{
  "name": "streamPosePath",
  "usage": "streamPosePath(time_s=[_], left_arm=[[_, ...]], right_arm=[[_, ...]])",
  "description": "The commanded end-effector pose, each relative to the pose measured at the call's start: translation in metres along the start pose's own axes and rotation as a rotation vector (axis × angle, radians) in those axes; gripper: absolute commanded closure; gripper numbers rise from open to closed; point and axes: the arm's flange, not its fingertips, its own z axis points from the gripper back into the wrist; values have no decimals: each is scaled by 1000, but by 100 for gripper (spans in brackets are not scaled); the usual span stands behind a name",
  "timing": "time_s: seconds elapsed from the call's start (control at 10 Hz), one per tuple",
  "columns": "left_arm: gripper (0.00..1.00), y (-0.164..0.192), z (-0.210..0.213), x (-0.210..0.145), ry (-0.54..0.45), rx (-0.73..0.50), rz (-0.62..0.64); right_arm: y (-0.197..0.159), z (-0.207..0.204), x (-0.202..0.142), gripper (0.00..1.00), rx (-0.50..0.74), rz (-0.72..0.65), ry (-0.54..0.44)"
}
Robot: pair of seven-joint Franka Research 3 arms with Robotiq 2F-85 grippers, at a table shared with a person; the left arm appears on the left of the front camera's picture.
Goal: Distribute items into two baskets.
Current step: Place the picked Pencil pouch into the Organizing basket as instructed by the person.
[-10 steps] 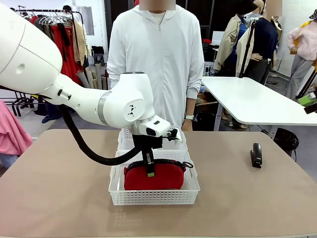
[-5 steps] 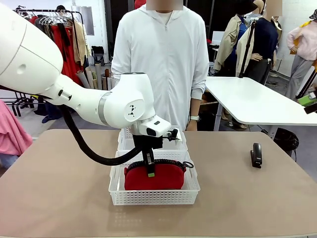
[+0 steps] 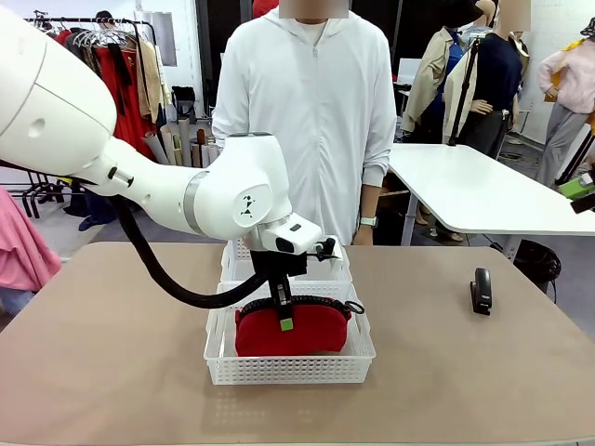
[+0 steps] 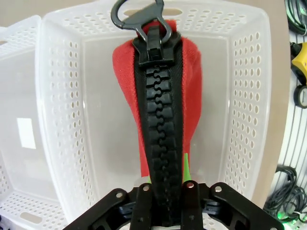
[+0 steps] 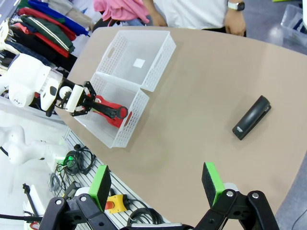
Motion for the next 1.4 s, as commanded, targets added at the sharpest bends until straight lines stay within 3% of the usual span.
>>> streamPosePath(time_s=[0.0,0.1,0.2,0.6,1.0,1.3], left_arm=[[29,-7,10,-11,-40,25,13],[9,-7,12,-12,-44,25,16],[0,-7,13,-13,-43,22,15],[0,-9,22,-20,-60,35,22],[0,-8,63,-49,-186,2,38],[0,-8,68,-52,-184,12,-24]], right_arm=[[1,-1,1,0,2,9,-9],[1,-1,1,0,2,9,-9],[1,-1,1,0,2,9,-9],[1,-1,1,0,2,9,-9],[1,-1,1,0,2,9,-9],[1,-1,1,0,2,9,-9]])
